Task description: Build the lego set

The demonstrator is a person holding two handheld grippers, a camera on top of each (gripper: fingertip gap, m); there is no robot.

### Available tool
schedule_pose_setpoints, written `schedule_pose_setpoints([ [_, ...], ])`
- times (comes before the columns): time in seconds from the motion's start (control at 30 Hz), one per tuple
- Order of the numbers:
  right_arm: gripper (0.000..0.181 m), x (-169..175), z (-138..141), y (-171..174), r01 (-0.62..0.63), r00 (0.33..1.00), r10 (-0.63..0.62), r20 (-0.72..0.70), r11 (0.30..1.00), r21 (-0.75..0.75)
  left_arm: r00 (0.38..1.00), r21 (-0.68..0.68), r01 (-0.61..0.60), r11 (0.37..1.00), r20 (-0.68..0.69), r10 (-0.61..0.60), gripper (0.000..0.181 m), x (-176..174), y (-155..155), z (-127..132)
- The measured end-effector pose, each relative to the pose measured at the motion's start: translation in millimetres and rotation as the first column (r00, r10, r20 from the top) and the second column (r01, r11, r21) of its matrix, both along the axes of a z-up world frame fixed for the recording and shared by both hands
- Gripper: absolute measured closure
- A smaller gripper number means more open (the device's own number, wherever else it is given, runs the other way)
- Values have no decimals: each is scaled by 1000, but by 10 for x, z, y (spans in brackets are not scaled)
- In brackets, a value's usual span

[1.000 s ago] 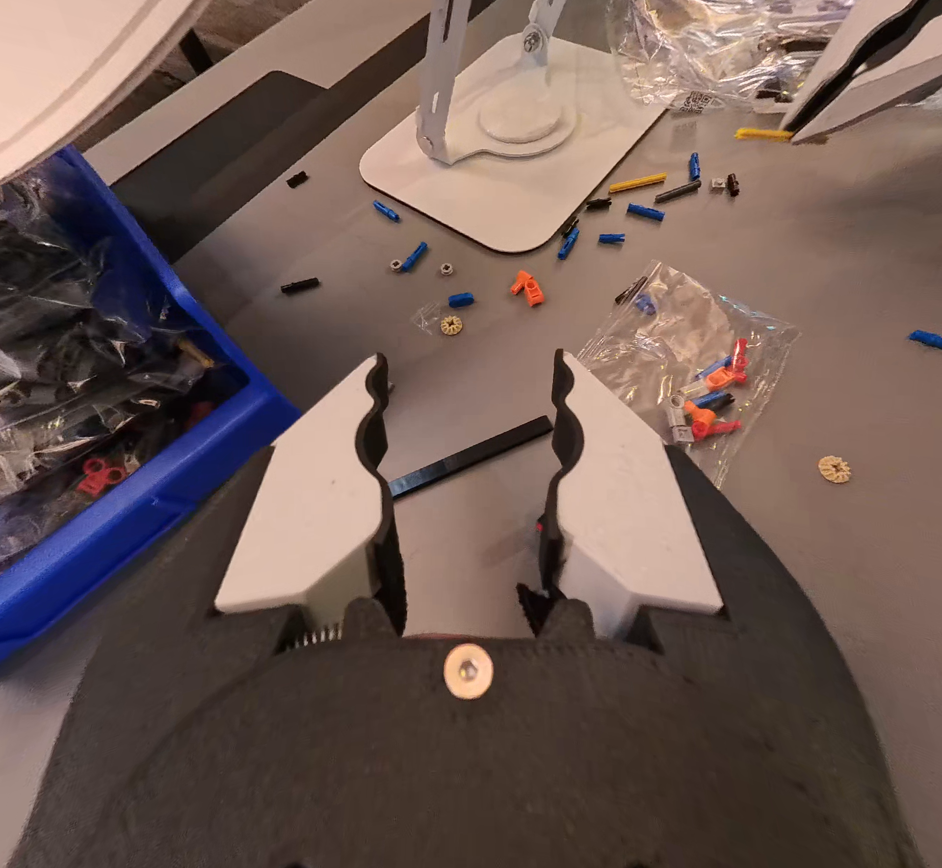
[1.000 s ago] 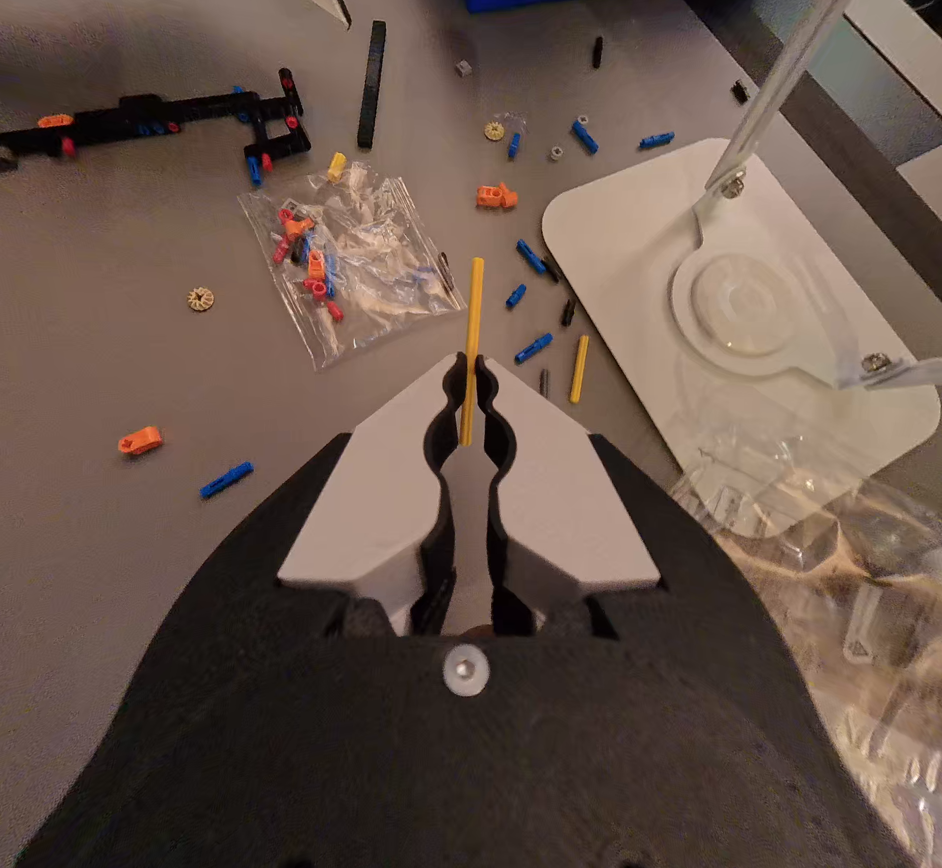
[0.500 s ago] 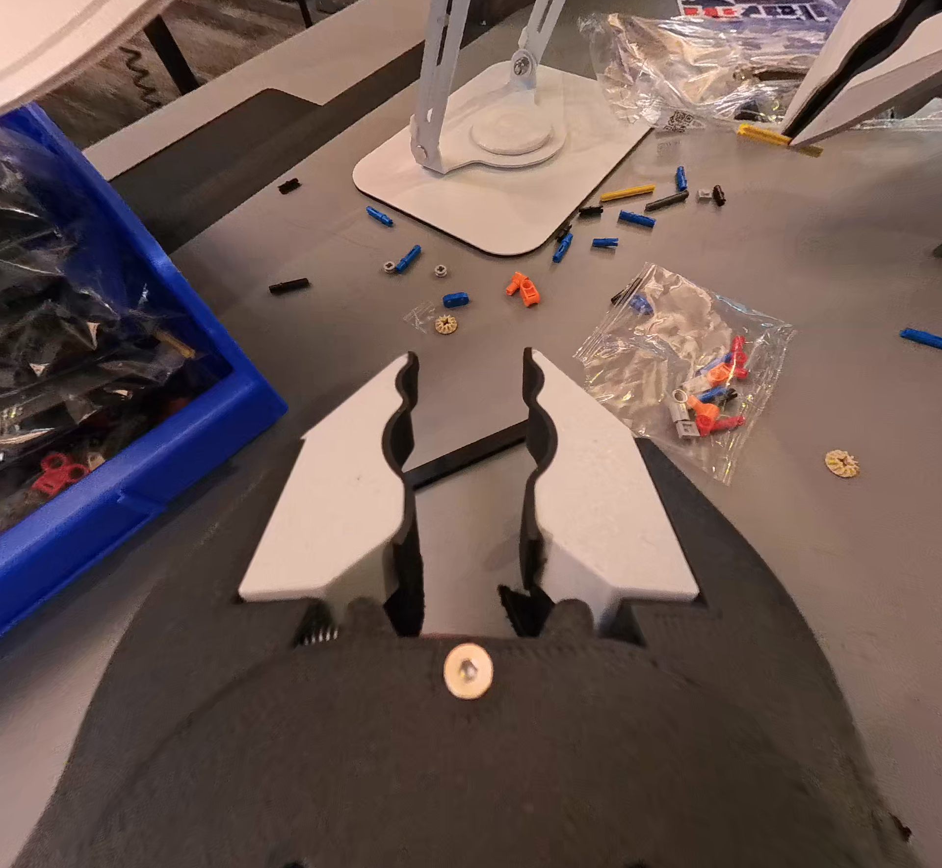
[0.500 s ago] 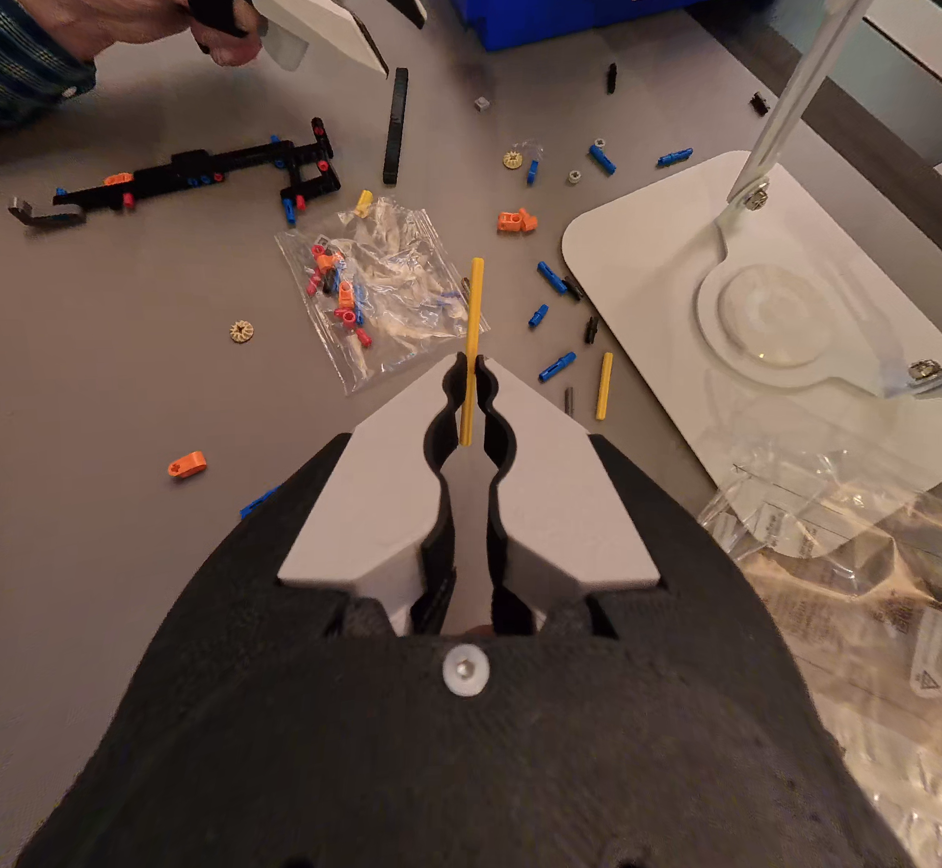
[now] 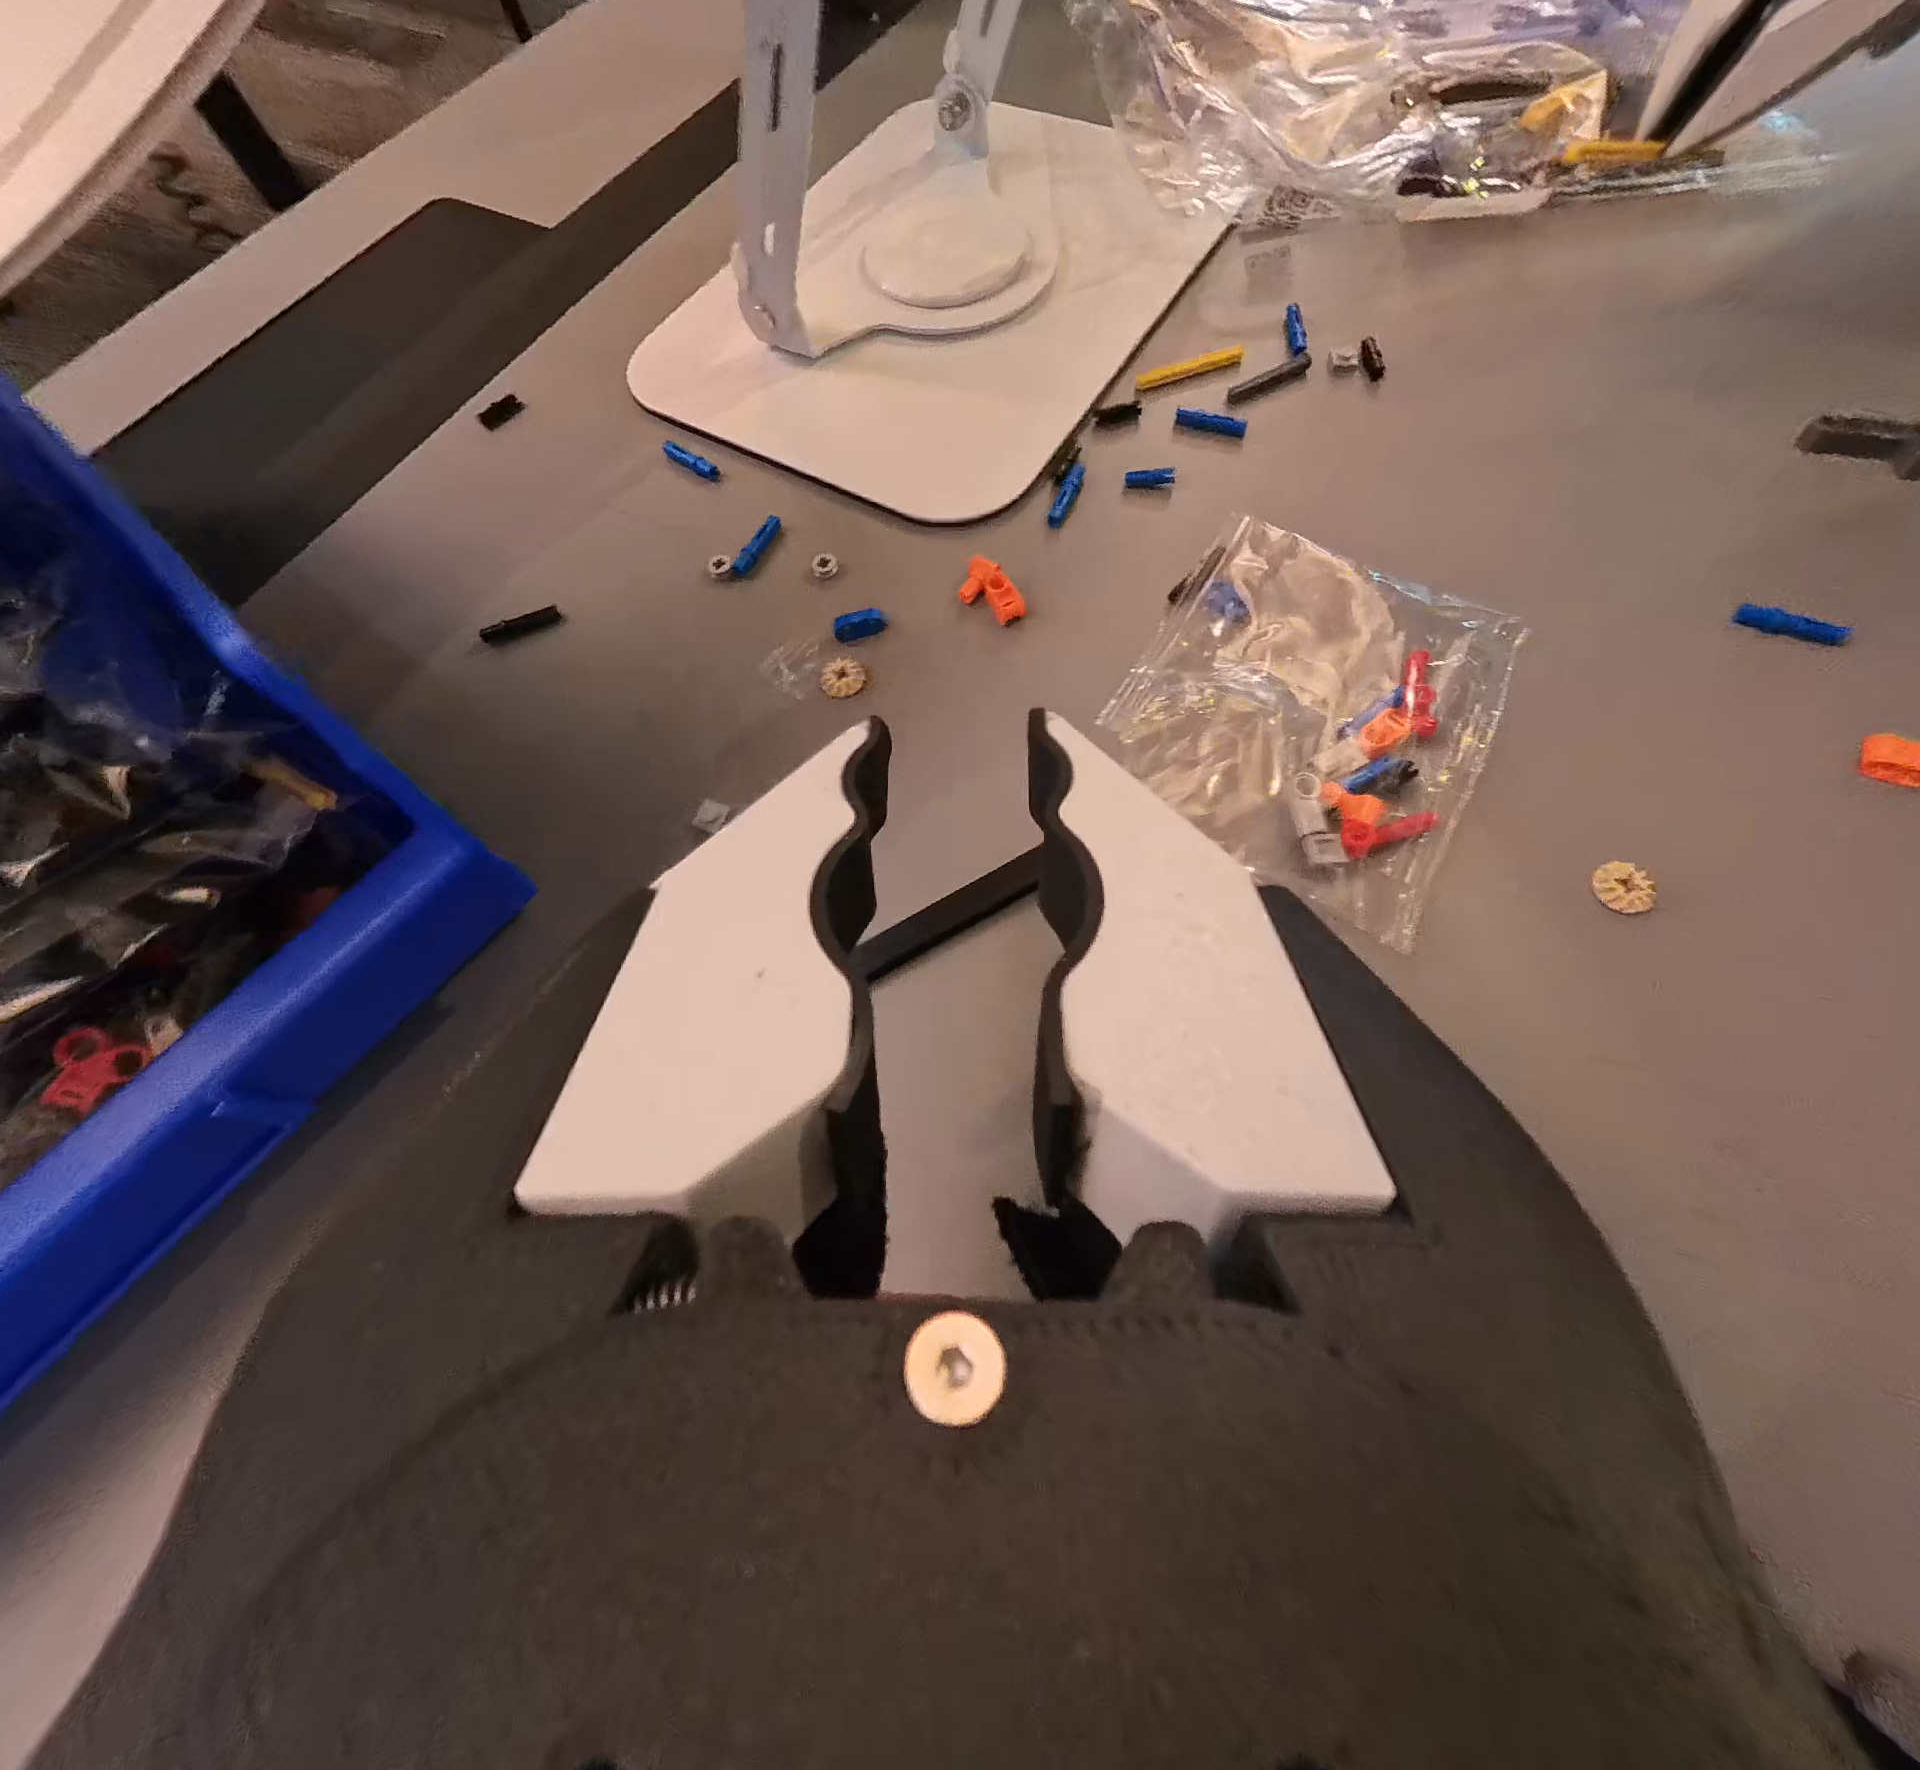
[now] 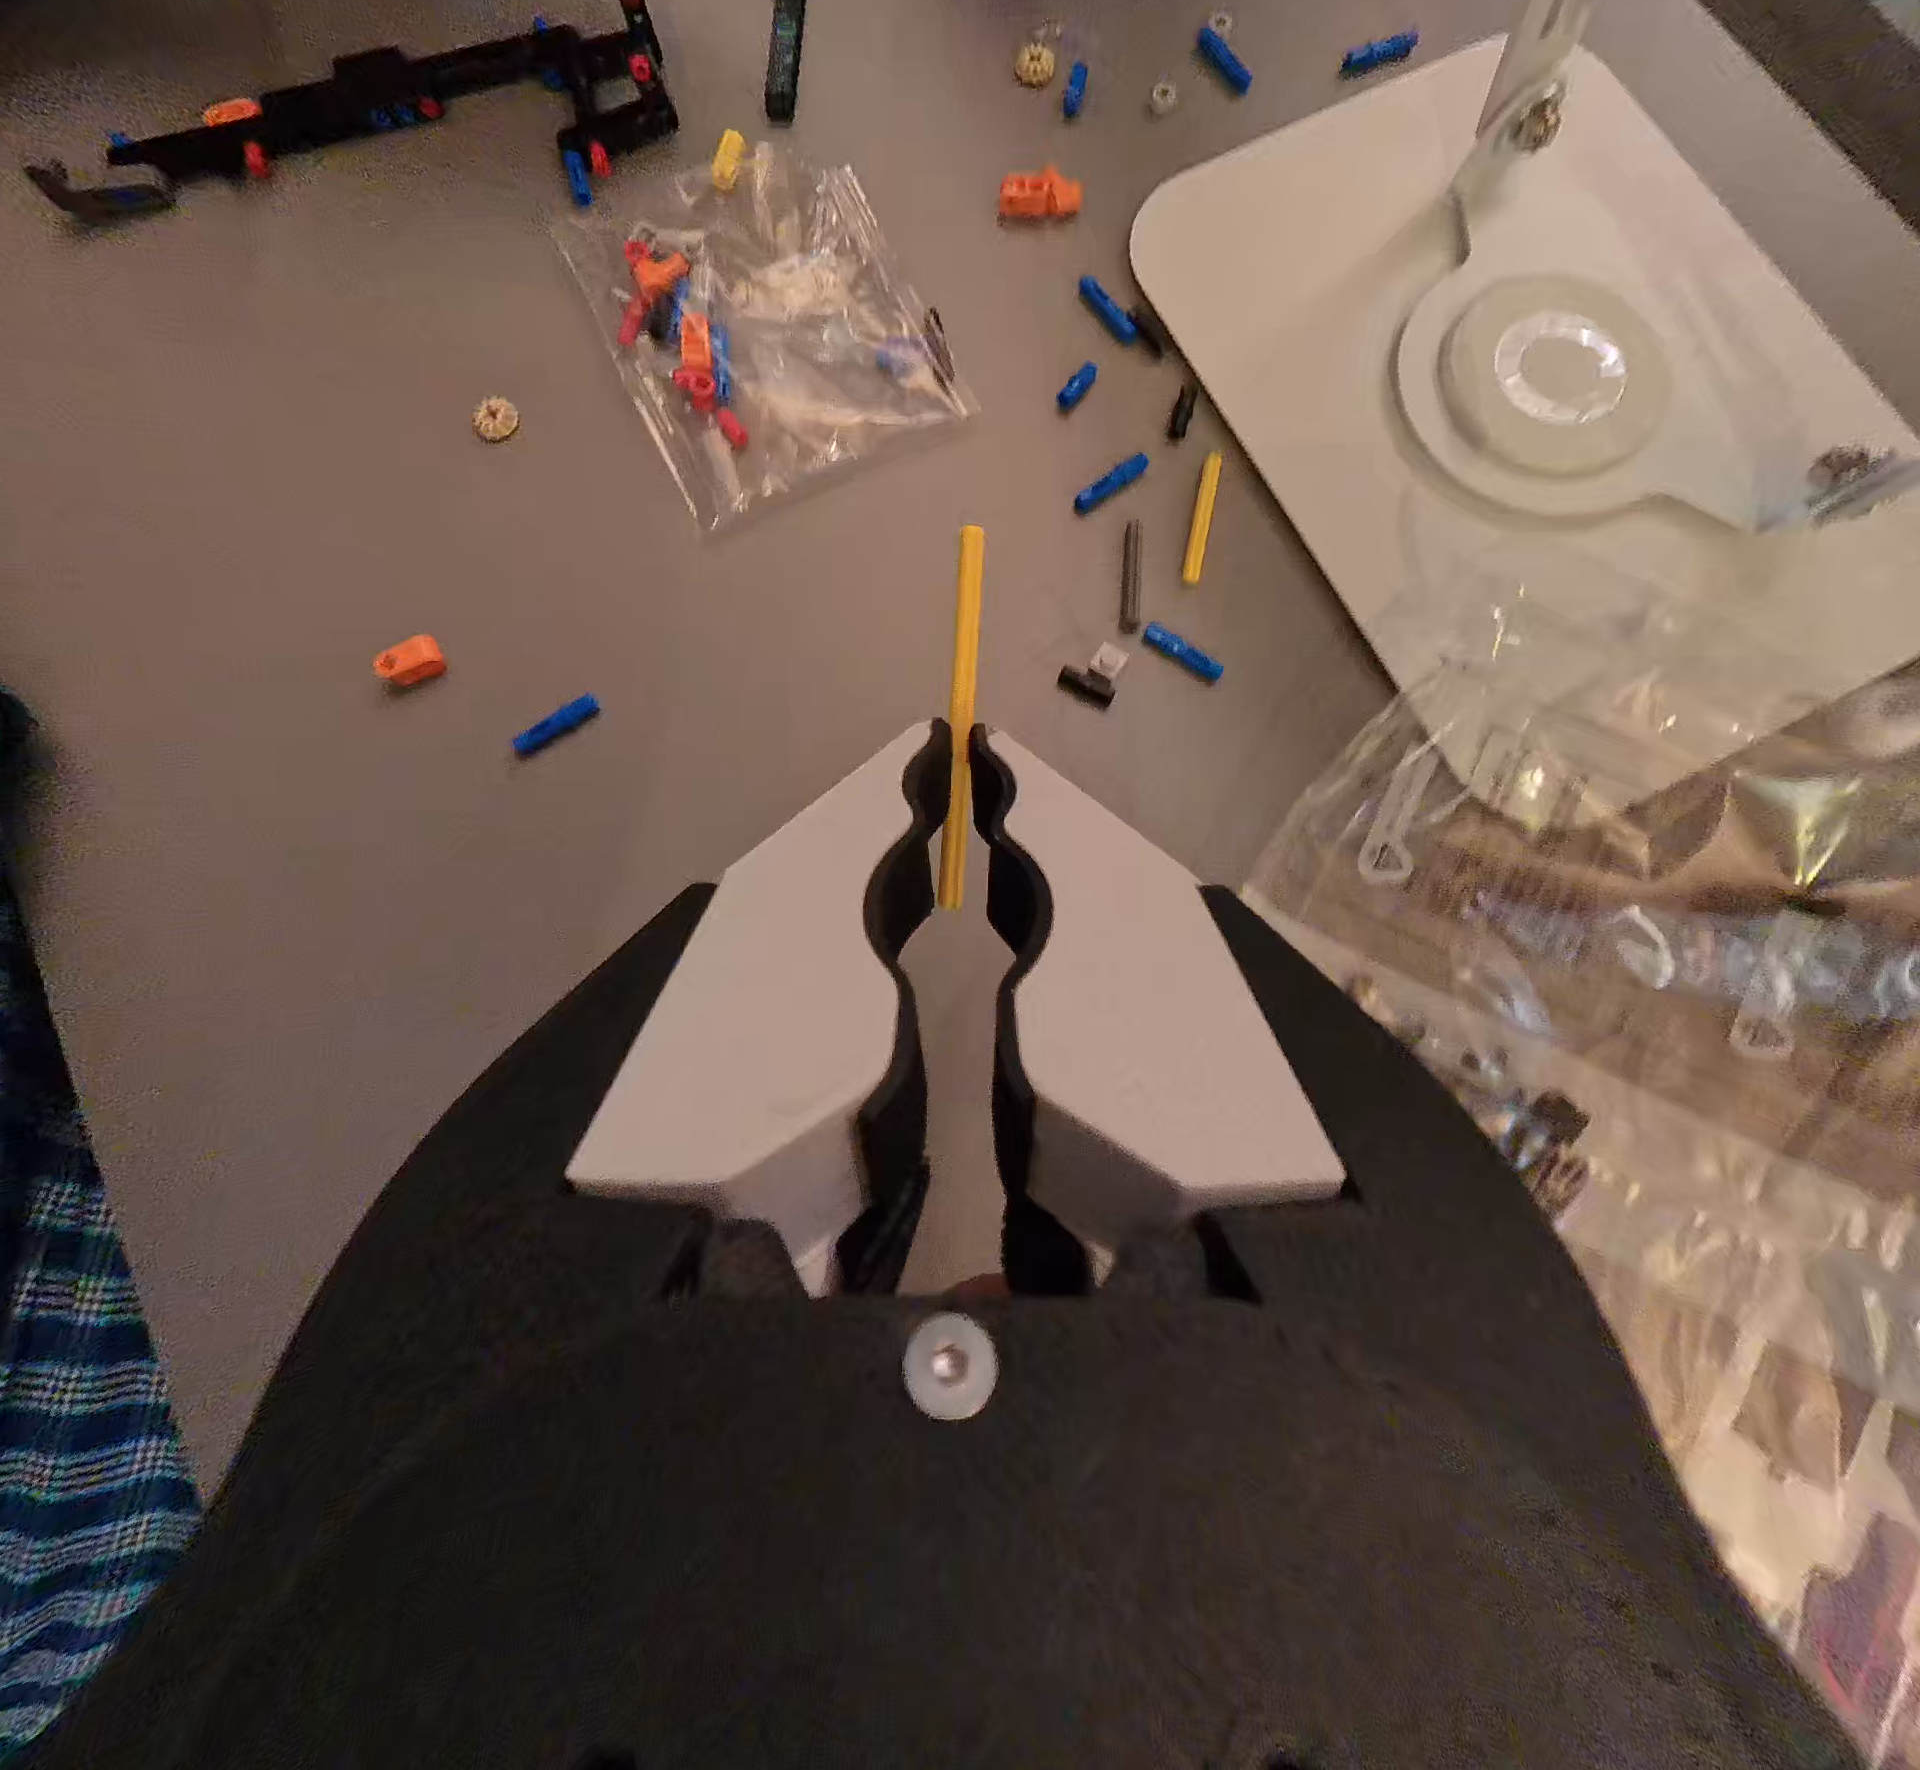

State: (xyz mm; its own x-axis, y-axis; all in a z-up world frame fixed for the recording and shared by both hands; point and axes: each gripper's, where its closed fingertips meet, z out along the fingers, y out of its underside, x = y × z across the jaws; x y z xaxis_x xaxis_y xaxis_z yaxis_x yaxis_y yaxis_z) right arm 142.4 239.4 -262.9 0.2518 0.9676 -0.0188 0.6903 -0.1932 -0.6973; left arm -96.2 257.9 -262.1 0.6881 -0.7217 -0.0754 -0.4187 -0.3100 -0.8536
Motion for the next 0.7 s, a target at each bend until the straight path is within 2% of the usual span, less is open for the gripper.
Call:
schedule_pose_setpoints([
  [0.23, 180, 286, -211, -144, -1, 998, 4, 65, 999, -44, 980, -101, 156, 983, -107, -167, 154, 464, -147, -103],
  [0.33, 180, 235, -315, -216, -37, 994, 41, 98, 998, -47, 964, -138, 194, 971, -158, -215, 152, 572, -204, -144],
  [0.43, 180, 72, -412, -263, -82, 987, 86, 134, 996, -37, 954, -174, 181, 968, -210, -216, 152, 493, -240, -197],
  [0.53, 180, -82, -528, -302, -116, 978, 120, 169, 993, -32, 956, -214, 175, 961, -196, -218, 151, 429, -298, -216],
  [0.7, 175, -202, -618, -285, -107, 976, 111, 186, 994, -34, 938, -265, 194, 945, -232, -257, 146, 507, -362, -393],
])
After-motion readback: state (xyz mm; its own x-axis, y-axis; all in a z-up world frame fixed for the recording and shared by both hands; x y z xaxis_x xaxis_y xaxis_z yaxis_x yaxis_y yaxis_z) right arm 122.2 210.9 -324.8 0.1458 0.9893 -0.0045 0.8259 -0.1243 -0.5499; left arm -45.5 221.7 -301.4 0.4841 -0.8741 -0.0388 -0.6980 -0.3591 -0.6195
